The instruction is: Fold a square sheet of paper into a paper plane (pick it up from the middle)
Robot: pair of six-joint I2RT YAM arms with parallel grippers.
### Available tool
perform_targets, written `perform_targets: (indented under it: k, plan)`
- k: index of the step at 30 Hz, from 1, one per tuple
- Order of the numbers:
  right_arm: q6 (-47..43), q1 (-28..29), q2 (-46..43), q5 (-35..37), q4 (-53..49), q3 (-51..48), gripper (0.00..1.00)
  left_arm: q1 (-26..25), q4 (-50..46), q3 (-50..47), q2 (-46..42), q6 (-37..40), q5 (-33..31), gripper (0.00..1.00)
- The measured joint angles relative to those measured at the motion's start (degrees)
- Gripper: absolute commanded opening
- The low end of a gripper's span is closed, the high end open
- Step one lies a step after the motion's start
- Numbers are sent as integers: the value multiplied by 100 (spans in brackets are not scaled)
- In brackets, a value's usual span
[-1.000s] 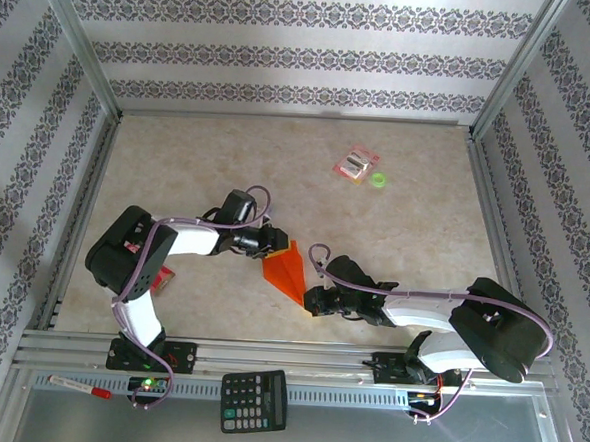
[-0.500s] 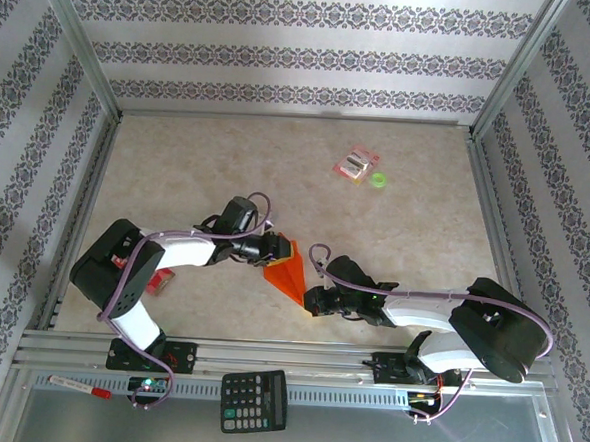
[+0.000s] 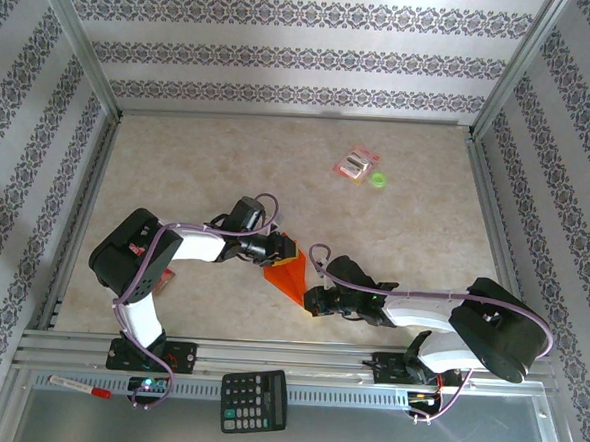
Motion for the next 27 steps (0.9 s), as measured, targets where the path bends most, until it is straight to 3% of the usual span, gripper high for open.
perform_targets:
  k: [27]
  plan:
    - [109,0,-22,2,39,-33,2,160,468,7,459,-81,149,29]
